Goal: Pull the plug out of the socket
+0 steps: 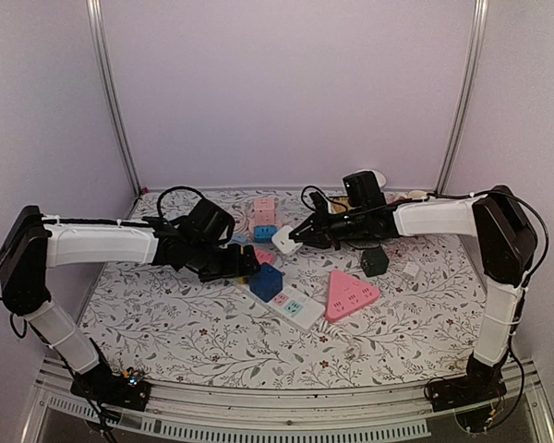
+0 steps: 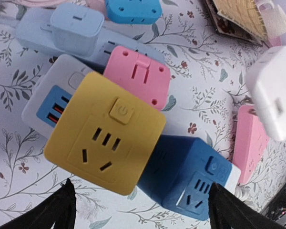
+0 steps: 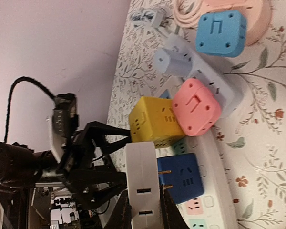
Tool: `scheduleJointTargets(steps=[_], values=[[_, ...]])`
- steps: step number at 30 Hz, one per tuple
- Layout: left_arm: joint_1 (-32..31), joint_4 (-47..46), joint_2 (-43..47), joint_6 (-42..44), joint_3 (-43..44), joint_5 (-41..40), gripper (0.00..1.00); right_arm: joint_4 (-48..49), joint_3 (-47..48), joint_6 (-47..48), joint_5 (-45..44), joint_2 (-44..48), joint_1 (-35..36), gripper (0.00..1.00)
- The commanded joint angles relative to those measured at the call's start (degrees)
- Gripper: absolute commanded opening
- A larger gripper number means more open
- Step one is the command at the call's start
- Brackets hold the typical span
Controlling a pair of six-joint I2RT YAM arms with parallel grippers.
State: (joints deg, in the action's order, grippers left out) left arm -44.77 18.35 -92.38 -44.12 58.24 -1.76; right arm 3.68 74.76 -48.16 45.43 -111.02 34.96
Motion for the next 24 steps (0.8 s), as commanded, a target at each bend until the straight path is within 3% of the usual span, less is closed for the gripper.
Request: scheduleJointTargets(steps=[1,4,16,22,24], values=[[-0.8,2.7,0.2,3.0,5.0,-1.4,0.97,-12.2,1.8,11.5,-11.4,1.9,-1.1,0.03],[-0.6,3.6,0.4,3.4,7.3,-2.1,0.97,-14.9,2.1,13.6,-15.3,1.2,-1.6,0.03],[1.6,5.1,1.6,2.4,8.0,-3.2,0.97,-17.8,7.1,13.4,-15.0,-7.6,-2.9,0.06],[1.9,4.4,3.1,1.7,5.9,-3.5,0.97,-19.4,8.7,13.8,-15.2,-10.2,-3.1,0.18],[2.0,4.3,3.2,1.6,5.5,-3.5,0.97,-19.7,8.7,14.0,-15.3,-10.4,-3.2,0.27]])
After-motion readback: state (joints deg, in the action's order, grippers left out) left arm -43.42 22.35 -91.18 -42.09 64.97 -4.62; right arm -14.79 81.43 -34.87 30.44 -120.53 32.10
